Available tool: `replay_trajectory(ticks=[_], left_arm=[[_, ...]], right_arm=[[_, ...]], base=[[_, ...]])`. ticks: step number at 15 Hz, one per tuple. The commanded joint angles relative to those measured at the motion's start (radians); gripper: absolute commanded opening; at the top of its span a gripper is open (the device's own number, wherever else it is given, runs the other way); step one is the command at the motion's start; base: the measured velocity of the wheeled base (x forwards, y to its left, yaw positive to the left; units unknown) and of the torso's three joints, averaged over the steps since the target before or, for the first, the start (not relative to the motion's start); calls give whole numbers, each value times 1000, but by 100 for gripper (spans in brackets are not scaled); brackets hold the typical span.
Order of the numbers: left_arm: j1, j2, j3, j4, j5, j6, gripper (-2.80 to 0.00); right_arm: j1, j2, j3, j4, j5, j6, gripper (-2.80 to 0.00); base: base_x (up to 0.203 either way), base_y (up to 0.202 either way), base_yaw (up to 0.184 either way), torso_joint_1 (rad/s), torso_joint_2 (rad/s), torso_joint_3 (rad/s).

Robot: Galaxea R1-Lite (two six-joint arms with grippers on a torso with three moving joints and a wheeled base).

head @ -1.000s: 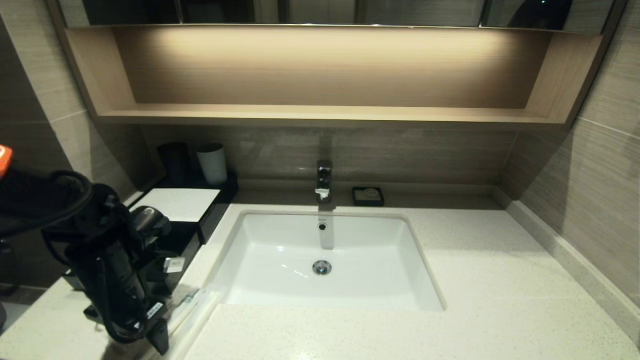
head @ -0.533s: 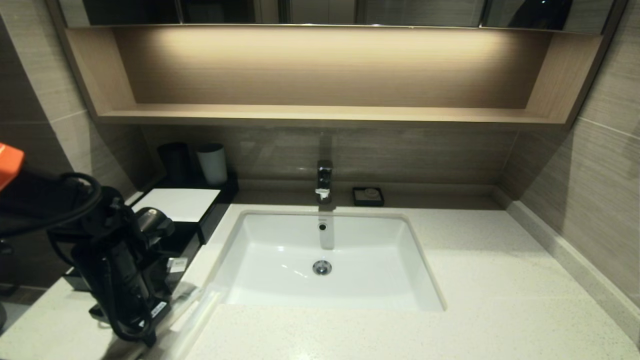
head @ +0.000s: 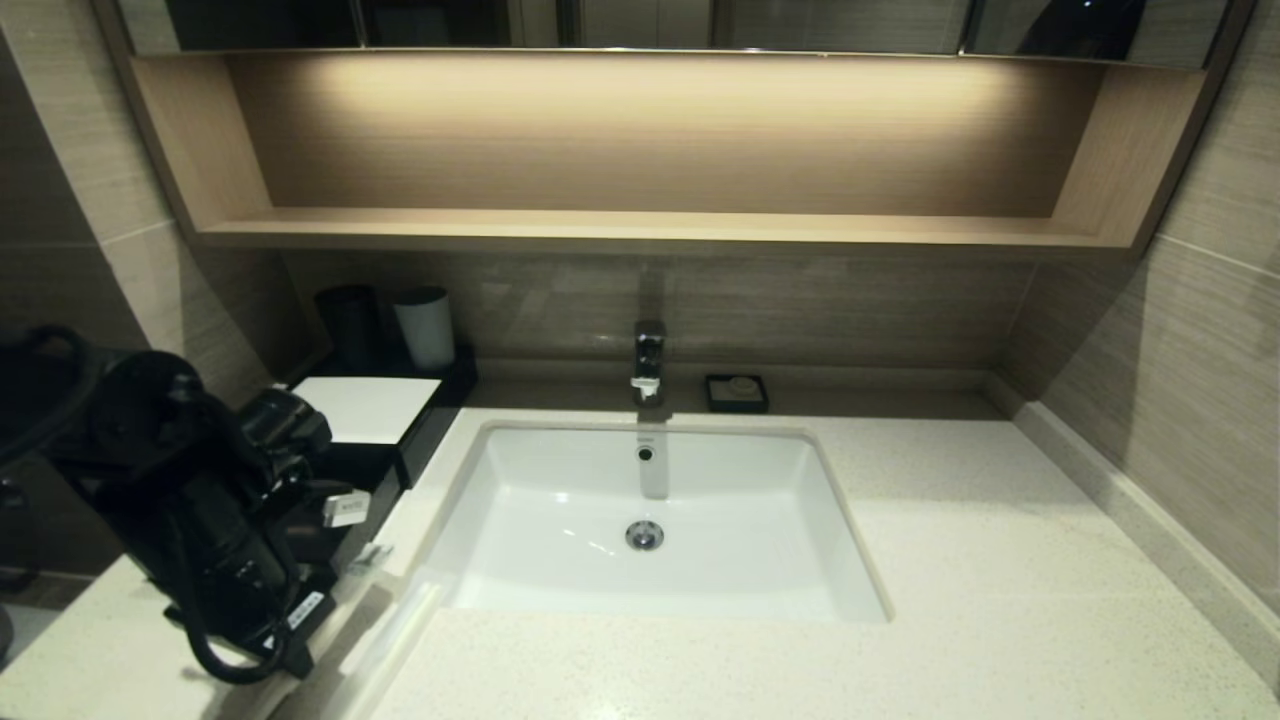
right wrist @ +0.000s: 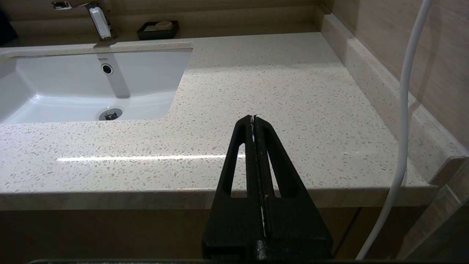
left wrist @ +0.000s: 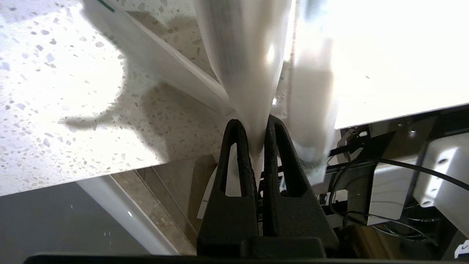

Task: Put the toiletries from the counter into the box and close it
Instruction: Pick up the bathroom toiletry, then place the bathroom toiletry into the drawer

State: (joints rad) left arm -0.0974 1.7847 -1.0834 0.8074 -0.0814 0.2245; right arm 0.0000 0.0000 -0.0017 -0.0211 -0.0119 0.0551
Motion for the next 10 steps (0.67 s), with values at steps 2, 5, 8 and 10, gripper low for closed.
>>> replay_trajectory(ticks=[2,5,8,10], left_arm=[[-2,-130,-33,9,-12,-13,-280],[6,-132,-130,9,-10,-111,-280],[91,-49,-208,1,-1,-170,-280],[144,9,-263,10,5,-207,-280]], right_arm=[[0,0,0,0,0,0,-280],[1,1,0,0,0,0,-280],[0,0,0,0,0,0,-280],[0,2,2,0,0,0,-280]], base=[[0,0,0,0,0,0],[0,0,0,0,0,0],[0,0,0,0,0,0],[0,0,0,0,0,0]])
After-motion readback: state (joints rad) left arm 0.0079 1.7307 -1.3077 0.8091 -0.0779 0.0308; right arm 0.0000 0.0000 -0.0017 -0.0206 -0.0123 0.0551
